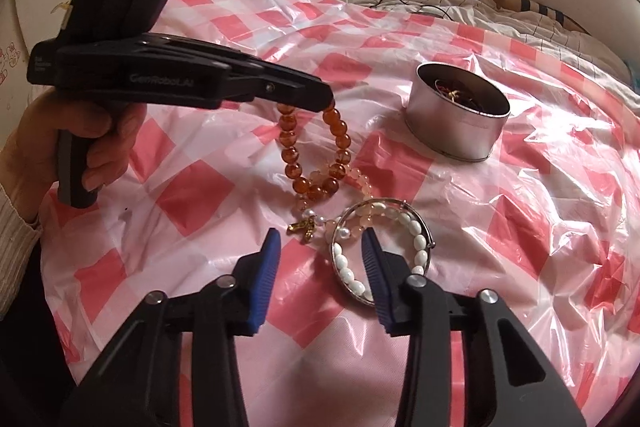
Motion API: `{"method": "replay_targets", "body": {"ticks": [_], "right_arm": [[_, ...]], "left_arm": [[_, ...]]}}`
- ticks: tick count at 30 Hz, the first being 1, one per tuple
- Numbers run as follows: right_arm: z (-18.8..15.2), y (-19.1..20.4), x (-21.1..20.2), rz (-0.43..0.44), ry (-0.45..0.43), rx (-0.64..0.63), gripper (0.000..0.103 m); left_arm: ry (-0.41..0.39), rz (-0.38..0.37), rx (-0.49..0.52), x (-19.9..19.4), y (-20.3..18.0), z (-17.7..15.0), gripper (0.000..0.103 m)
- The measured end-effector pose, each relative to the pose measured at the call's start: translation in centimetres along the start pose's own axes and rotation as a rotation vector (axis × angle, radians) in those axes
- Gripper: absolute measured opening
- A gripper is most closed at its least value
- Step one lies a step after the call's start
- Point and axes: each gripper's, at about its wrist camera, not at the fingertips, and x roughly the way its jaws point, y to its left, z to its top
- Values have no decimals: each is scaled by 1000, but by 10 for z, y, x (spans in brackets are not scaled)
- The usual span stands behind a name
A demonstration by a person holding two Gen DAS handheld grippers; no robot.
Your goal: Organize jewelry
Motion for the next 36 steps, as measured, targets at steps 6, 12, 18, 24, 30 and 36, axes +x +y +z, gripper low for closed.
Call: {"method": "replay_targets", "body": {"ticks": [6, 12, 18, 24, 30, 36], "right_arm": [[-1, 4, 13, -28, 43, -37, 7], [6, -20, -14, 57, -78, 91, 1], [10, -45, -30, 140, -116, 207, 1], [9, -11, -11, 42, -34, 53, 48], [5, 0, 13, -12, 51, -8, 14], [4, -2, 8, -3, 19, -1, 3]], "left_arm": [[0, 1, 0, 0, 0, 0, 11], [-8, -2, -9, -1, -2, 2, 11], [-22, -12, -19, -4, -3, 4, 11], [-11, -15, -19, -1, -1, 1, 11], [-11, -17, -18, -1, -1, 1, 11], [-18, -18, -22, -3, -1, 1, 11]]}}
